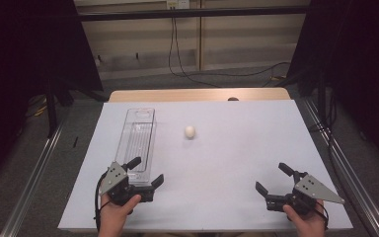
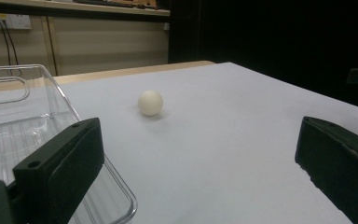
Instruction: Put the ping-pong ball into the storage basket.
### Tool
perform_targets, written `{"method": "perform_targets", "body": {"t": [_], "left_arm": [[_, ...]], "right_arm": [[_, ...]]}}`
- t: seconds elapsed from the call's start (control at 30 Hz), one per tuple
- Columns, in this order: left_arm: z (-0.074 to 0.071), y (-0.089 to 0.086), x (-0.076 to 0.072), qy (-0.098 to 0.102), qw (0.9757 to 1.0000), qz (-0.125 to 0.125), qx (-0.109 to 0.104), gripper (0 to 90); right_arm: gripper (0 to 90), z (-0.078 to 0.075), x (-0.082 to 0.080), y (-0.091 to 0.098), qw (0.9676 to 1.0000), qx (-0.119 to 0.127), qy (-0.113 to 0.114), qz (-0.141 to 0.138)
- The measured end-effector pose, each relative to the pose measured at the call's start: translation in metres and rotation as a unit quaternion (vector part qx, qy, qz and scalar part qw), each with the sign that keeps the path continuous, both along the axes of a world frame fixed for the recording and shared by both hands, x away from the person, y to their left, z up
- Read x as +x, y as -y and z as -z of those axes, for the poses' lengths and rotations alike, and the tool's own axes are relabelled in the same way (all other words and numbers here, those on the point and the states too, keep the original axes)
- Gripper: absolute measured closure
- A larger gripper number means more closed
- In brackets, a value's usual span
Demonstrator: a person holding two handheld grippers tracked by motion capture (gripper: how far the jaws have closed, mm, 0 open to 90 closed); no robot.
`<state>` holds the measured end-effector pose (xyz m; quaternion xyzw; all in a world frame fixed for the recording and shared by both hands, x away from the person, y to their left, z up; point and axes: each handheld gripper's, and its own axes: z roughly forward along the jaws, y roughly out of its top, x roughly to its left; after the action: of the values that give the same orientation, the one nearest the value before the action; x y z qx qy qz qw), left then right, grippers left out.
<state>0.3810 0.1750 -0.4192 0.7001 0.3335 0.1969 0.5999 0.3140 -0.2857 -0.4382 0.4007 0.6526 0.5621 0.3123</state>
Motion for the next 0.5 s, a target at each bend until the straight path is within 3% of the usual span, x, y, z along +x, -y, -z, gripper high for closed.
{"method": "perform_targets", "body": {"t": [0.5], "left_arm": [[-0.004,0.027,0.007,-0.001,1.0,0.007,0.005,1.5]], "right_arm": [[0.5,0.0,0.0,-0.001,1.0,-0.003,-0.002,-0.003]]}}
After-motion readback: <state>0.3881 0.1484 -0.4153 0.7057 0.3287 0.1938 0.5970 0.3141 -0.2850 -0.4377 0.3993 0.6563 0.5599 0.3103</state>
